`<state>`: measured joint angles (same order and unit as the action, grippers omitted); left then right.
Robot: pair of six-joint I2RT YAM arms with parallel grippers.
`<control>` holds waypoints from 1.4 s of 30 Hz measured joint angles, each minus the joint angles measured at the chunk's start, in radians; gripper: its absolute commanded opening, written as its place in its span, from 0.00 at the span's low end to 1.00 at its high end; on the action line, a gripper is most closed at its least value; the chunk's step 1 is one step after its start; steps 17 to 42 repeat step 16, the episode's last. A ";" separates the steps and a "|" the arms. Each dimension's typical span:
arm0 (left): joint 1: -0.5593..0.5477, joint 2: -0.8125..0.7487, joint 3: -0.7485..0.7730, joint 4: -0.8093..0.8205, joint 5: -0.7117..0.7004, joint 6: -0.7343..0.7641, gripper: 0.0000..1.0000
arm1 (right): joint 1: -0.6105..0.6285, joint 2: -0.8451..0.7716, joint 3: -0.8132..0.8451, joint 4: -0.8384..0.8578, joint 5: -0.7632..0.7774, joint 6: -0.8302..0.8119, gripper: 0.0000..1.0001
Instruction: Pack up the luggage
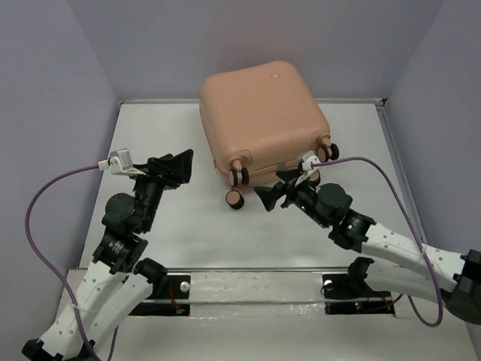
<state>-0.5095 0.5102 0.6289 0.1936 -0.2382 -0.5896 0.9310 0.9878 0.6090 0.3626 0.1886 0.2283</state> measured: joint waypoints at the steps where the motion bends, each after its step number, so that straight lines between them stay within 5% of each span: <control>1: 0.000 -0.012 0.025 -0.023 0.021 0.008 0.99 | 0.000 -0.047 0.000 -0.036 0.015 -0.005 1.00; 15: 0.000 -0.136 0.224 -0.101 0.073 0.127 0.99 | 0.000 -0.540 0.208 -0.388 0.137 -0.121 1.00; 42: 0.000 -0.136 0.224 -0.102 0.073 0.127 0.99 | 0.000 -0.551 0.214 -0.388 0.151 -0.128 1.00</control>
